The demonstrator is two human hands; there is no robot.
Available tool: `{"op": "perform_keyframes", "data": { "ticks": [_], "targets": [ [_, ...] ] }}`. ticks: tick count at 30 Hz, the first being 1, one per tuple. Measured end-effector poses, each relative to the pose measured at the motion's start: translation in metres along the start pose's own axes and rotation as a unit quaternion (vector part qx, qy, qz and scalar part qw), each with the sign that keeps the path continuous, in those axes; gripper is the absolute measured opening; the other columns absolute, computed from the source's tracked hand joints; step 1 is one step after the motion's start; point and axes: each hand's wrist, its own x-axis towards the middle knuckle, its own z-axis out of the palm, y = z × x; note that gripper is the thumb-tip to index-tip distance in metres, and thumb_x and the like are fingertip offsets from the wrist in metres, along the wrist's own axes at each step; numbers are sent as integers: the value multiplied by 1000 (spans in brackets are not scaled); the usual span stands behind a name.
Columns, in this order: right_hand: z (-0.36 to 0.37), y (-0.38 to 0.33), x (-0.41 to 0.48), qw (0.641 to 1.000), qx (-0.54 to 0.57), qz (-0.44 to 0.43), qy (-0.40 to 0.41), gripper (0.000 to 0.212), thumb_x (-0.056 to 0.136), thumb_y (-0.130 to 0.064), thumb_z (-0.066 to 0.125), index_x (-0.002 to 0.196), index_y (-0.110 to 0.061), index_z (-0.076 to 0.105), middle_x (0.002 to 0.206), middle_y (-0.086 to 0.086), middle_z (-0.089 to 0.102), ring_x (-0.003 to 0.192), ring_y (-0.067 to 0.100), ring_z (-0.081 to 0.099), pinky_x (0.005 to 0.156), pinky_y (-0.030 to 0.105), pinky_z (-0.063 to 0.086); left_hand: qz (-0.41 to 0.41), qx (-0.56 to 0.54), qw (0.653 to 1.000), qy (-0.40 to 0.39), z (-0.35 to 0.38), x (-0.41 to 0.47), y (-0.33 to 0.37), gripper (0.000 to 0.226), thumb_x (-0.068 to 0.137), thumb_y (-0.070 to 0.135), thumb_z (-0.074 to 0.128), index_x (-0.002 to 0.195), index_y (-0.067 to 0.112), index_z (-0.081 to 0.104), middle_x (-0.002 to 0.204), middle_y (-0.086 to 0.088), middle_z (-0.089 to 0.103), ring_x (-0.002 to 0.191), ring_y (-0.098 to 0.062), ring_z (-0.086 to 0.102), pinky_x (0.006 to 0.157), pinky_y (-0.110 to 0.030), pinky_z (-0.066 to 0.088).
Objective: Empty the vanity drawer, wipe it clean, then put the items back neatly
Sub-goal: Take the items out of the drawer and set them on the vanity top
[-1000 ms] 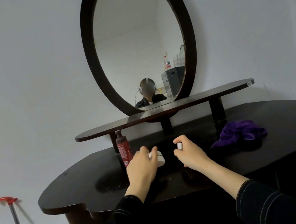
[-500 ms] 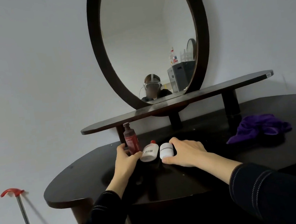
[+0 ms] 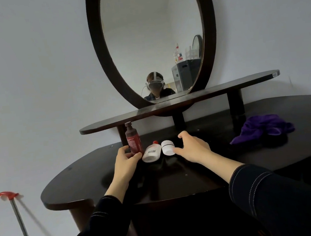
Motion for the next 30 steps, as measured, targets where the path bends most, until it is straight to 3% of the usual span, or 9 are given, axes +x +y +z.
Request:
{"op": "perform_keyframes", "data": {
  "ticks": [3,6,9,12,16,20,25,28,30],
  "targets": [
    [-1,2,-1,999,45,-7,-16,75,88,-49,70,149,-25,35,127,-2,59,109,18,61,77,32,47,2,1,1000,-1,-1,-1,0,39,90,21,70,123,26,50,111,-1,65,92,-11,63,69,-22,46],
    [-7,6,-4,994,96,-20,-40,77,81,-37,78,147,-27,41,128,-2,57,103,12,58,86,34,51,2,-2,1000,-4,-1,-1,1,43,90,18,70,128,22,51,110,-1,64,92,-11,64,69,-22,46],
    [-11,10,-6,989,130,-34,-67,49,79,-17,78,125,-25,64,120,-2,62,100,11,61,89,31,54,0,-1,1000,-3,0,-1,2,42,90,15,70,127,20,52,109,-3,65,91,-13,65,71,-24,47],
    [-14,13,-7,993,115,-22,-27,28,86,-7,70,111,-19,72,113,-1,69,103,16,65,88,32,55,-6,-2,1000,-3,0,-2,2,43,89,14,69,129,18,52,111,-5,66,95,-18,66,75,-27,49],
    [-15,10,-4,1000,-14,11,21,24,96,-16,65,120,-19,66,121,2,65,107,22,63,86,37,55,-6,4,1000,-1,1,-1,1,42,89,14,69,128,18,53,111,-5,67,91,-16,66,71,-25,48],
    [-11,3,2,997,-68,21,25,24,99,-28,64,119,-16,64,119,6,64,106,26,63,82,37,54,-9,18,1000,2,1,2,1,44,89,13,69,129,18,52,102,2,64,88,-11,64,67,-22,45],
    [-4,-1,11,998,-59,29,15,27,99,-43,57,98,-16,61,90,1,63,84,24,64,58,32,42,-17,23,1000,2,3,4,0,44,87,9,67,128,15,52,96,6,61,83,-5,61,64,-19,43],
    [-7,3,10,999,37,18,-25,31,94,-41,58,99,-13,71,83,-2,68,86,27,69,72,37,53,-22,24,999,2,2,3,2,46,87,7,66,130,14,52,106,-1,63,86,-7,61,68,-22,45],
    [-11,5,8,996,74,22,-39,21,93,-30,60,103,-16,72,93,-3,73,94,23,69,83,38,55,-23,27,999,3,1,1,2,47,87,6,66,131,13,53,109,-4,65,87,-10,62,72,-25,47]
  ]
}}
